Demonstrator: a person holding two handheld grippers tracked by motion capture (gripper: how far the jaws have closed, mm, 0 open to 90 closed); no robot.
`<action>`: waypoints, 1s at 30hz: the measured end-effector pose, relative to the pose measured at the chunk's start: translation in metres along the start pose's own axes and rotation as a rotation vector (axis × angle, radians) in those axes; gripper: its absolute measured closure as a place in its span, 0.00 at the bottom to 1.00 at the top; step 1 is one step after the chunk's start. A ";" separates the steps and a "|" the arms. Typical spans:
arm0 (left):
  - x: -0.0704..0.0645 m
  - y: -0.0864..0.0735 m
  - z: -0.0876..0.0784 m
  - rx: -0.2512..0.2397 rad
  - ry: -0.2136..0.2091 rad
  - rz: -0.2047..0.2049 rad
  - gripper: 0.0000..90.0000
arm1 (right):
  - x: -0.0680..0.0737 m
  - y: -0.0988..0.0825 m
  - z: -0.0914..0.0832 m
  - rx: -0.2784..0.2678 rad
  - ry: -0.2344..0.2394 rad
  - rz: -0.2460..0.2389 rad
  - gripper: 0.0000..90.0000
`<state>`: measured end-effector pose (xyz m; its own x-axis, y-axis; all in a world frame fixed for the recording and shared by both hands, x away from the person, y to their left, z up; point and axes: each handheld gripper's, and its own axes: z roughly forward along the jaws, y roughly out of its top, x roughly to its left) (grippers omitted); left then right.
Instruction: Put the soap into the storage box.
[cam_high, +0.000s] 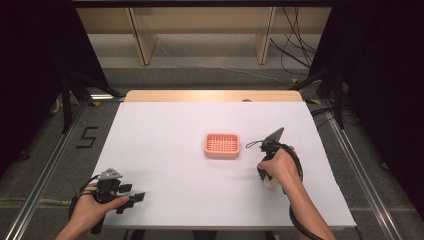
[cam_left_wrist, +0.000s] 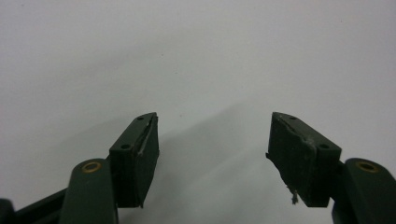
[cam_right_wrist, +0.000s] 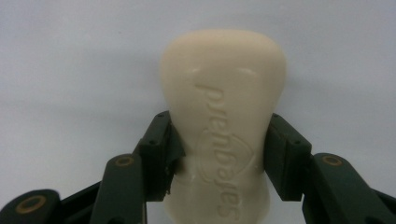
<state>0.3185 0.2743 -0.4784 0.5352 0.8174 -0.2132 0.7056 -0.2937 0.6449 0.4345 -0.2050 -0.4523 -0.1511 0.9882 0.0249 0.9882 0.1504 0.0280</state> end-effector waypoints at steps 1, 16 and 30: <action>-0.001 0.000 -0.001 0.004 0.013 0.000 0.37 | 0.000 0.000 0.000 0.004 0.003 -0.012 0.56; 0.000 0.000 0.001 0.003 -0.004 -0.006 0.37 | -0.006 -0.008 -0.007 -0.029 0.033 -0.210 0.56; 0.000 0.000 0.001 0.006 -0.005 -0.003 0.37 | -0.009 -0.016 -0.014 -0.052 0.060 -0.361 0.56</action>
<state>0.3189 0.2737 -0.4792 0.5357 0.8157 -0.2185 0.7095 -0.2944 0.6403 0.4200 -0.2168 -0.4385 -0.4923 0.8681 0.0627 0.8688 0.4857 0.0964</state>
